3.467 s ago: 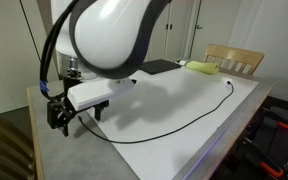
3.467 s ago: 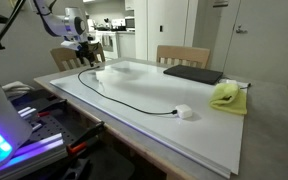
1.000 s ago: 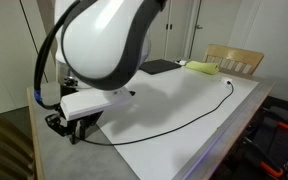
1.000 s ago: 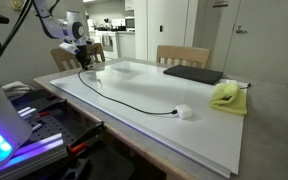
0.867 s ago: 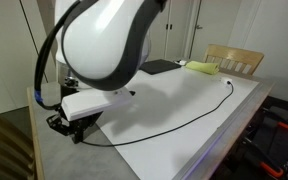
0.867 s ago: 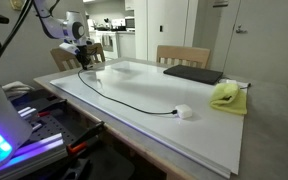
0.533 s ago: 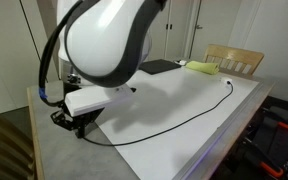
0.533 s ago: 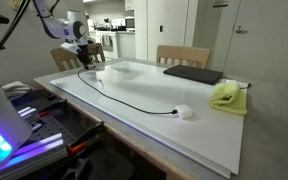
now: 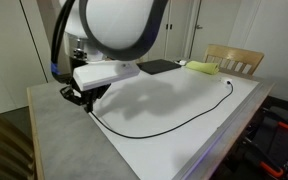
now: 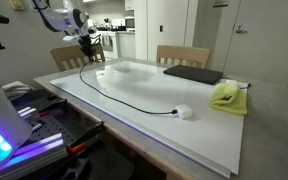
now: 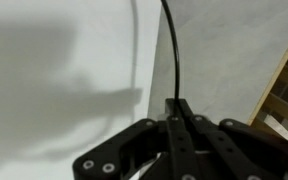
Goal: Take the charger and position it in the center of the table
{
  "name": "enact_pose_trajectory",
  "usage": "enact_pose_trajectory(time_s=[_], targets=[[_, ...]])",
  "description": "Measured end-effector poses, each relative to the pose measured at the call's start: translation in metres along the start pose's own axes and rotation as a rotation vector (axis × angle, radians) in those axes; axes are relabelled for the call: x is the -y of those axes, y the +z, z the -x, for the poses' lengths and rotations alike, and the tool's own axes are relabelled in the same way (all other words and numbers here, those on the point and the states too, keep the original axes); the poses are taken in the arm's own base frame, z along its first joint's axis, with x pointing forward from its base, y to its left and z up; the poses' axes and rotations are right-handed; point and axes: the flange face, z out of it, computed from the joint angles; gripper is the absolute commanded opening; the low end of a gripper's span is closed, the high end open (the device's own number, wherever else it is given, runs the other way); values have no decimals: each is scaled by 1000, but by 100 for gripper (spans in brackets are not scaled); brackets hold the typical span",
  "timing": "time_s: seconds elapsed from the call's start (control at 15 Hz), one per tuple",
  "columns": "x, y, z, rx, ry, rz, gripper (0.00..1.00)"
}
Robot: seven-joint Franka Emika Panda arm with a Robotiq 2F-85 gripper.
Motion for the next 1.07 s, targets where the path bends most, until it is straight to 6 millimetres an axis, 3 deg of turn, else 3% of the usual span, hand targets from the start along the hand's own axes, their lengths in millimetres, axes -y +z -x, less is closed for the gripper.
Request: enact_pose_trajectory(time_s=[0.2,0.53,1.07], targets=[[0,-12,3,5,-17,30,1],[0,-10,6,12,-1,39,1],[-50,-6,-8,-34,224,287,1]])
